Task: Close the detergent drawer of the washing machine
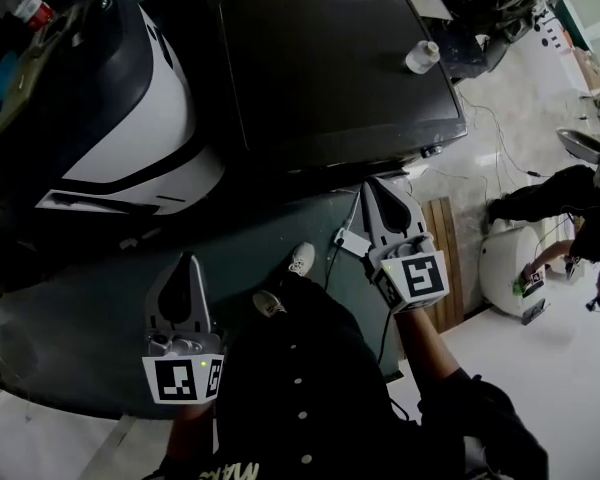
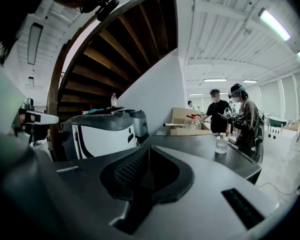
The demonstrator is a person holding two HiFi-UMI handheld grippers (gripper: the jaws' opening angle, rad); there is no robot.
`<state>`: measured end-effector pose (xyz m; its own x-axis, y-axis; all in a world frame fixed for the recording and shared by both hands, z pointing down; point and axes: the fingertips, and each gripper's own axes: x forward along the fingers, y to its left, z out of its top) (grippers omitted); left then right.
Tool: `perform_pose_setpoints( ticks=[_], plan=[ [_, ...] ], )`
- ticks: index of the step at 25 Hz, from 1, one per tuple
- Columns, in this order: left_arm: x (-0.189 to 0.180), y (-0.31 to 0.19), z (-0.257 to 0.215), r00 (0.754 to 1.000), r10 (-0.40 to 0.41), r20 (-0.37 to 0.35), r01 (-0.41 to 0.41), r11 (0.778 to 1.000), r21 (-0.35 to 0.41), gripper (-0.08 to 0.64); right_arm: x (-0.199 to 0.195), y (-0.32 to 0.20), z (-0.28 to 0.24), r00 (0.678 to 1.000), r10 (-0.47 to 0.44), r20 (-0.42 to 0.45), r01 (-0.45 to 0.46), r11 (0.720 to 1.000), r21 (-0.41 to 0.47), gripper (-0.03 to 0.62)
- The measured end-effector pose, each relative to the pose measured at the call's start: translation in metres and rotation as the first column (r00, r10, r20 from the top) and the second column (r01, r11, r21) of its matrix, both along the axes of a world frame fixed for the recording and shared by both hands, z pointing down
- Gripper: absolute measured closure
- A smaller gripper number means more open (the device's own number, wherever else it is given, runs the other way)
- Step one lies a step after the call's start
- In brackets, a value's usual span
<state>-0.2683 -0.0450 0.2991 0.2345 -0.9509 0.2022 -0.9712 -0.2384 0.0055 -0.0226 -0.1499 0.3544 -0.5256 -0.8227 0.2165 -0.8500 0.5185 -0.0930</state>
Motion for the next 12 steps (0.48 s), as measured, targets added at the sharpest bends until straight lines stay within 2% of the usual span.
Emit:
perform_pose_setpoints(
  ticks=[5,8,12],
  plan=[
    [-0.001,0.002,-0.014,1.0,0.014,-0.009,-0.014,1.0,0.026,0.552,0.006,0.012,-0.04,1.0,0.0,0.016,-0.001,0.998,0.064,0.555],
    [-0.007,0.002,-0.025,1.0,0.0,-0.01,0.001,0.999,0.05,0.552,0.008,0.018,-0.057,1.0,0.014,0.012,-0.015,0.997,0.082,0.555],
    [-0.015,0.005,-0.039,1.0,-0.025,-0.014,0.026,0.996,0.088,0.552,0.004,0.025,-0.086,1.0,0.029,-0.002,-0.028,0.987,0.159,0.555]
  ],
)
